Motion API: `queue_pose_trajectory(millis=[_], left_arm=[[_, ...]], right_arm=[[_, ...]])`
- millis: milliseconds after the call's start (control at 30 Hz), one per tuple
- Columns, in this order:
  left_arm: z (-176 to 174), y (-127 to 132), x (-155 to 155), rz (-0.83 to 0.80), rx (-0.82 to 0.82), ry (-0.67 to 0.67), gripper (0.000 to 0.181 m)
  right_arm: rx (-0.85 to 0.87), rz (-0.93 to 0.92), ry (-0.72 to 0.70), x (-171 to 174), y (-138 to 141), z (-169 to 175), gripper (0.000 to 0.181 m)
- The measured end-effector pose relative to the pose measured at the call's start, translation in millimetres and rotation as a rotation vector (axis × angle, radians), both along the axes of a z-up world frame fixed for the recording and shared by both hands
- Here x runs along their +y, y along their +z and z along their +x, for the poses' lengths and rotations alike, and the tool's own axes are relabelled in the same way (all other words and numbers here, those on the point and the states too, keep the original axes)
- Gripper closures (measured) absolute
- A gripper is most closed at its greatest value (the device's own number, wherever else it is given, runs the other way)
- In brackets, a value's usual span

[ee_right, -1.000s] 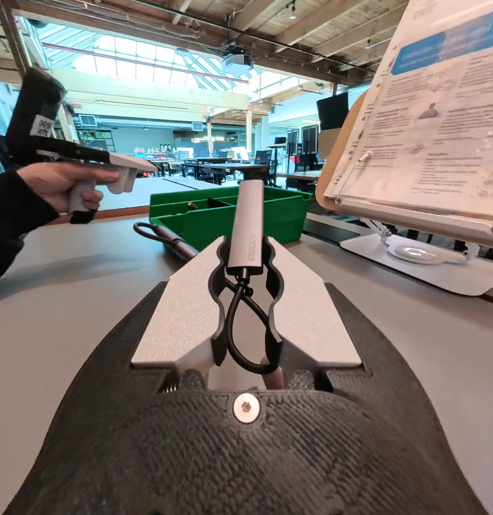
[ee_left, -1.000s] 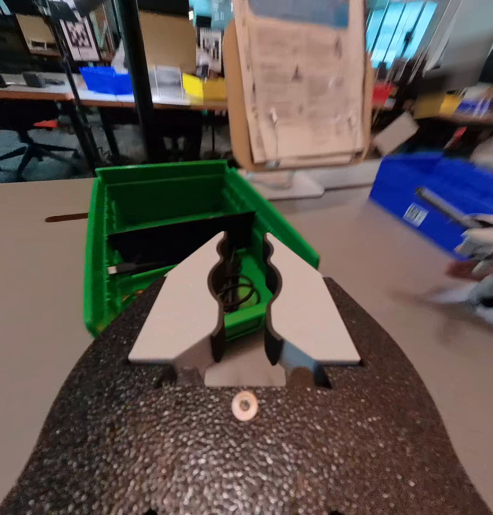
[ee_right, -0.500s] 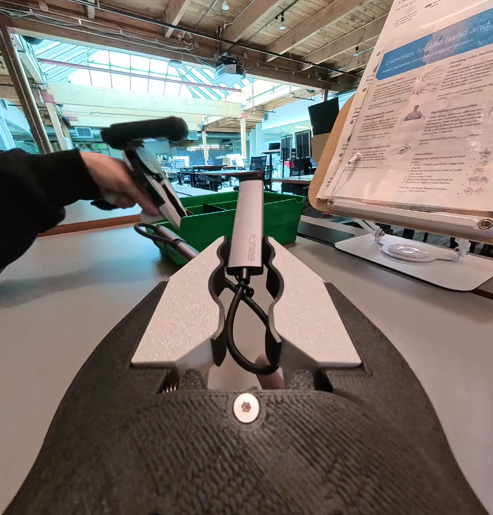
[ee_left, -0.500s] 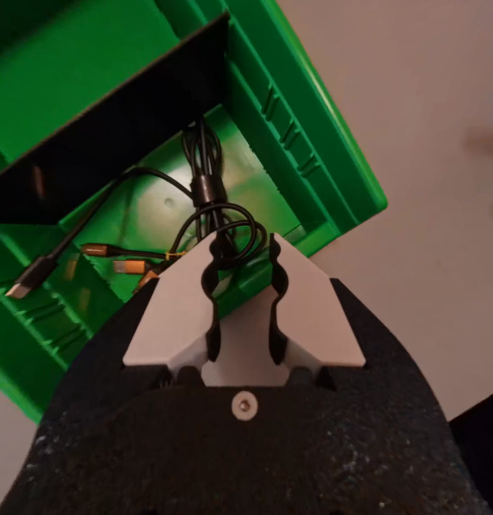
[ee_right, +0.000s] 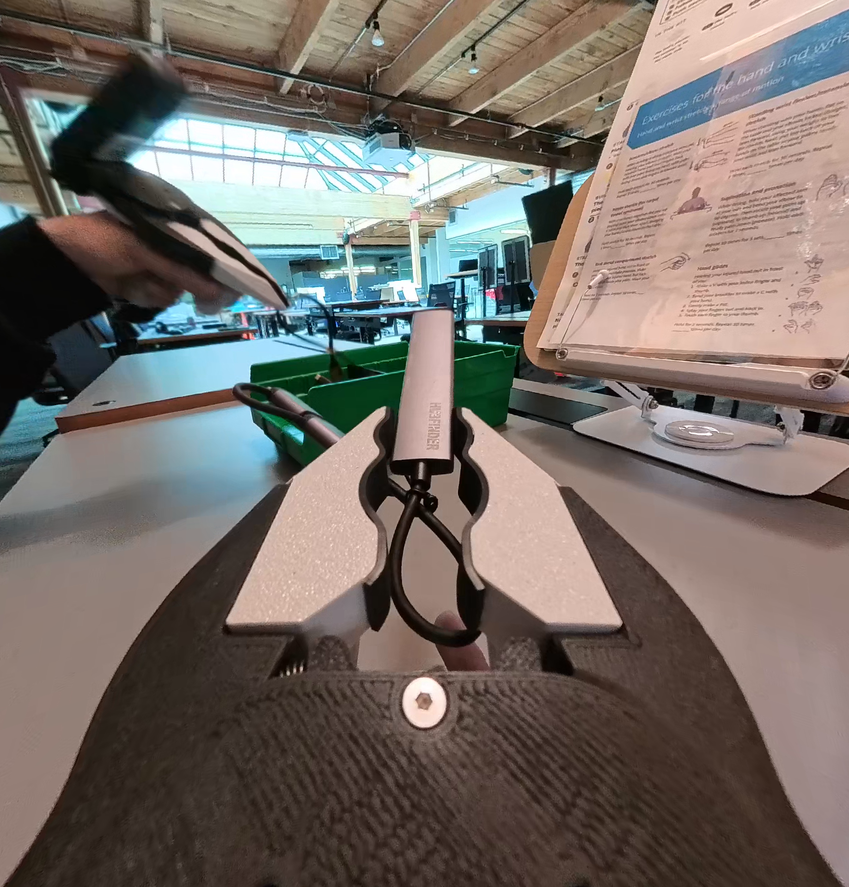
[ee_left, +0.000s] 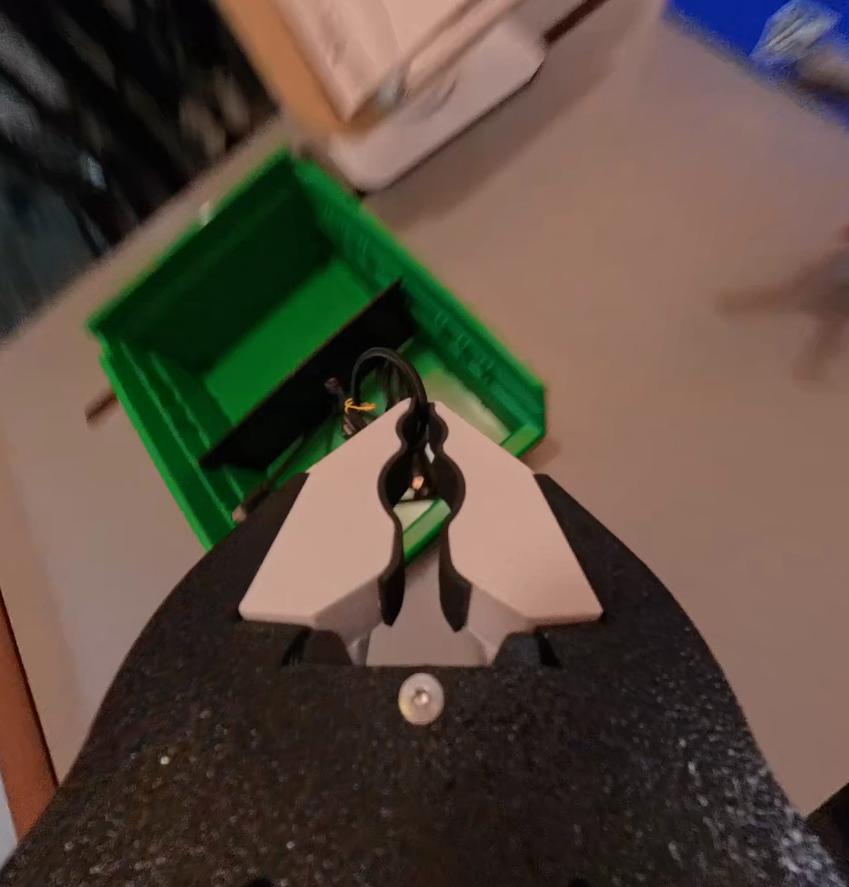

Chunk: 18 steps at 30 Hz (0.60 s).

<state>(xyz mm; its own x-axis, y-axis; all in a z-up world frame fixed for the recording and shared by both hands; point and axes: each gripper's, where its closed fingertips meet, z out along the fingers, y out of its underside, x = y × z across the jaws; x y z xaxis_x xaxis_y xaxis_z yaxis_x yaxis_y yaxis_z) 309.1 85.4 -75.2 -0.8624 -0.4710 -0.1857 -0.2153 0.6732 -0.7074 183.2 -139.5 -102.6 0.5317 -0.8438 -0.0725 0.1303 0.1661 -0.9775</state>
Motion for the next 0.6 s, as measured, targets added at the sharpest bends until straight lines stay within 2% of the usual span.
queue_pose_trajectory(millis=[33, 133, 200, 267, 433, 600], left_arm=[[-15.9, 18.7, -10.3, -0.061, -0.064, -0.094, 0.180], [-86.9, 49.2, -41.8, -0.192, -0.217, -0.442, 0.180], [-134.9, 43.1, -55.0, -0.225, -0.279, -0.634, 0.180], [-169.0, 11.9, -60.9, -0.186, -0.282, -0.757, 0.180], [-198.2, -94.5, -50.4, -0.007, -0.217, -0.883, 0.180], [-200.3, -130.3, -30.8, -0.035, -0.126, -0.878, 0.180]], right_arm=[[0.000, 0.011, -0.004, -1.9, 0.5, 0.2, 0.158], [-0.001, 0.049, -0.012, -7.6, 2.5, 0.5, 0.158], [-0.007, 0.073, -0.022, -11.7, 4.0, 0.4, 0.158], [-0.012, 0.097, -0.036, -16.3, 5.4, 0.2, 0.158], [-0.017, 0.142, -0.053, -26.7, 7.2, -0.1, 0.158], [-0.017, 0.128, -0.051, -24.8, 6.7, -0.1, 0.158]])
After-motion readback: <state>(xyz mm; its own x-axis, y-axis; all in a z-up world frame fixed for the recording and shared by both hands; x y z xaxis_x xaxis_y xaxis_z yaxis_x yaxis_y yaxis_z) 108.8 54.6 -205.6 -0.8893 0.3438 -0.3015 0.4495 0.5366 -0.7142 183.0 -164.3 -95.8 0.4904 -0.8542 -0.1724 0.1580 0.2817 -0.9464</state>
